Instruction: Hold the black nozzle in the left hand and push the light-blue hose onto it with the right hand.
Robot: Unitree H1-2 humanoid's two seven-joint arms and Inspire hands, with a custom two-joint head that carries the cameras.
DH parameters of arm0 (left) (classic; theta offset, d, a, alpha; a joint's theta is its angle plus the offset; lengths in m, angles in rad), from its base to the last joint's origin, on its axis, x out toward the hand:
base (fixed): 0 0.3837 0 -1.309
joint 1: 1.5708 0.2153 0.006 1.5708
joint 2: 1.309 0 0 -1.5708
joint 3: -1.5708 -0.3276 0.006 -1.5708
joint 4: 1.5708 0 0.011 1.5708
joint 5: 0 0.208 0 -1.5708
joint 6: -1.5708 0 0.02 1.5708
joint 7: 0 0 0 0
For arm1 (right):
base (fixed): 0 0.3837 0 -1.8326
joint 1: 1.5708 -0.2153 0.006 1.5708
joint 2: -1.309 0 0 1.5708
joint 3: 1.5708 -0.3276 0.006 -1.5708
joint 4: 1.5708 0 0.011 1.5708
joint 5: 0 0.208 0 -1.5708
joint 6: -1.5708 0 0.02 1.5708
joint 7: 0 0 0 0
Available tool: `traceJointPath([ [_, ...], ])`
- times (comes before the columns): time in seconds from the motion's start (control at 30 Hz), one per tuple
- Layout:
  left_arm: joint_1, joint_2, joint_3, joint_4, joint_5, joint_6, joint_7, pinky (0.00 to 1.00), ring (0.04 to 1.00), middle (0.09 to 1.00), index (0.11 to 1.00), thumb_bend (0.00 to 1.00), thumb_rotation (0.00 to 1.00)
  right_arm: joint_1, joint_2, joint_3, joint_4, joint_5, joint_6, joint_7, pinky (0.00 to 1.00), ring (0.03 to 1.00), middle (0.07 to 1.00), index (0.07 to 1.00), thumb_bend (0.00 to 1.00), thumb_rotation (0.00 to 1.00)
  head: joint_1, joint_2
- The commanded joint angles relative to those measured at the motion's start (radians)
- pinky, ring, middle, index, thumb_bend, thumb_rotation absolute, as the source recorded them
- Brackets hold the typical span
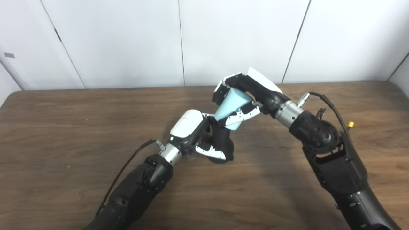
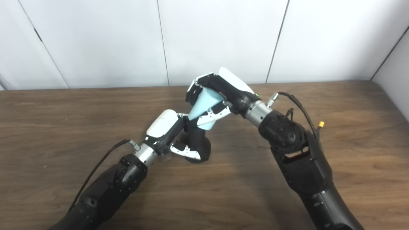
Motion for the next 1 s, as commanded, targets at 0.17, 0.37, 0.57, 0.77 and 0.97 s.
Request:
traceJointPath([
  [0.17,0.196,0.013,-0.054,0.130,0.038,0.070,-0.077,0.44,0.522,0.458,0.493,0.53,0.00,-0.105,0.016,-0.004,-0.056,0.031,-0.036,0.022,0.36,0.436,0.485,0.494,0.50,0.00,0.000,0.002],
  [0.37,0.197,0.014,-0.054,0.125,0.039,0.079,-0.082,0.43,0.507,0.455,0.492,0.53,0.00,-0.098,0.022,-0.004,-0.057,0.031,-0.034,0.029,0.37,0.438,0.485,0.486,0.50,0.00,0.001,0.005],
  [0.57,0.196,0.015,-0.052,0.125,0.036,0.078,-0.085,0.45,0.529,0.456,0.495,0.53,0.00,-0.100,0.017,-0.001,-0.057,0.023,-0.042,0.032,0.37,0.438,0.485,0.487,0.50,0.00,0.000,0.006],
  [0.77,0.195,0.014,-0.049,0.127,0.032,0.079,-0.085,0.42,0.498,0.453,0.492,0.53,0.00,-0.088,-0.013,0.003,-0.043,0.026,-0.082,0.046,0.37,0.442,0.488,0.493,0.50,0.00,0.003,0.008],
  [0.97,0.198,0.018,-0.047,0.112,0.032,0.092,-0.098,0.42,0.507,0.456,0.492,0.53,0.00,-0.061,-0.052,0.019,-0.037,0.013,-0.120,0.064,0.36,0.435,0.493,0.498,0.50,0.00,0.006,0.012],
])
